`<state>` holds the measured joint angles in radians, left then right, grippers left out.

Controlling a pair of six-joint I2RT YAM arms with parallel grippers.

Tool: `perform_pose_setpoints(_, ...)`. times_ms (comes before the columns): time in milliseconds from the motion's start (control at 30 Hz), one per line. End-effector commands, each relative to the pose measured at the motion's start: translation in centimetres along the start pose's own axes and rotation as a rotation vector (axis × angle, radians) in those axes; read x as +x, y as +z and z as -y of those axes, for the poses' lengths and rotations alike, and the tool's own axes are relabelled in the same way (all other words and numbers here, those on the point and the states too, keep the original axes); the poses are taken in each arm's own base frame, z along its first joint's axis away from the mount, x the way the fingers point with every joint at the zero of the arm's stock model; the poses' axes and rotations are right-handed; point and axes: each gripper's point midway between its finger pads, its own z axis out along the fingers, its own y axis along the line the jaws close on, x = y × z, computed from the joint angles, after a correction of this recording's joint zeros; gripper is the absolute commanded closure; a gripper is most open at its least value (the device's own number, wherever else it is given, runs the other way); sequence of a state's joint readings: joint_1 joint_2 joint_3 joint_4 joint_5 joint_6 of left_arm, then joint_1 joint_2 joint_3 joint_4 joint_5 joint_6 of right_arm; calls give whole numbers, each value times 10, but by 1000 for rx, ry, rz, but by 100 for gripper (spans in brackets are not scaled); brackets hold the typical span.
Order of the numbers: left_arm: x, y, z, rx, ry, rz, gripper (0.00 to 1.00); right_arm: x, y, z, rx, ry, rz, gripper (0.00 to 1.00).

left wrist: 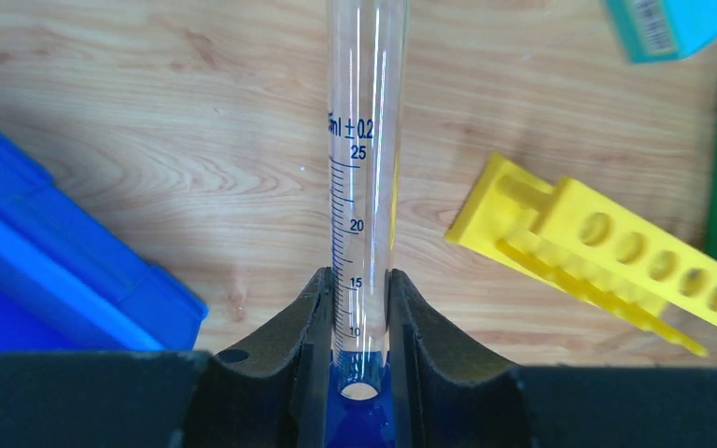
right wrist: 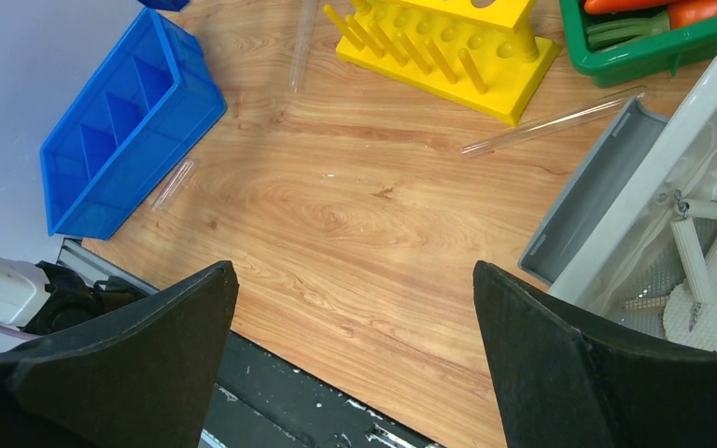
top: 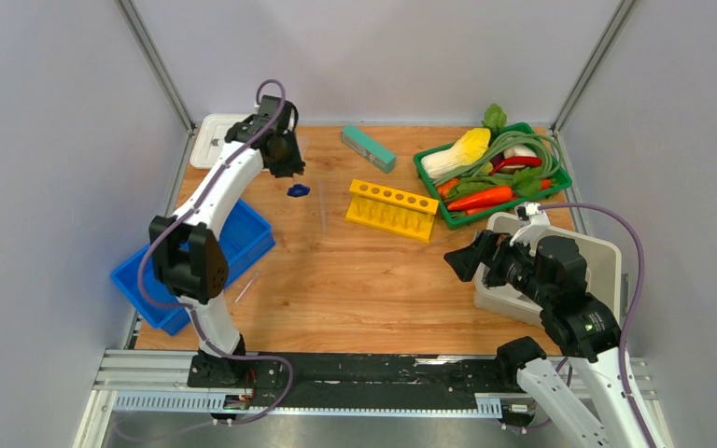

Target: Organize the chemistry lab equipment

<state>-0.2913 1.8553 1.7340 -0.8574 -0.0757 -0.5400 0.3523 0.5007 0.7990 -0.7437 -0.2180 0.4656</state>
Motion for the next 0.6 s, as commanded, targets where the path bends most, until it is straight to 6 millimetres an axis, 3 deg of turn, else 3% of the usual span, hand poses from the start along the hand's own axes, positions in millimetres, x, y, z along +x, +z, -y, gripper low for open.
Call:
perform_pose_setpoints(0, -15, -52, -26, 5, -37, 88, 87, -4, 0, -2, -8, -13, 18, 0)
perform_pose_setpoints(233, 5, -80, -103, -85, -165, 108, 87, -4, 5, -1, -14, -23, 20, 0)
perform_pose_setpoints(467, 42, -93, -174, -209, -266, 120, 87, -6, 7, -4, -30, -35, 21, 0)
perform_pose_setpoints(567, 59, -86, -197, -259, -307, 96, 88, -5, 6, -4, -34, -44, 26, 0)
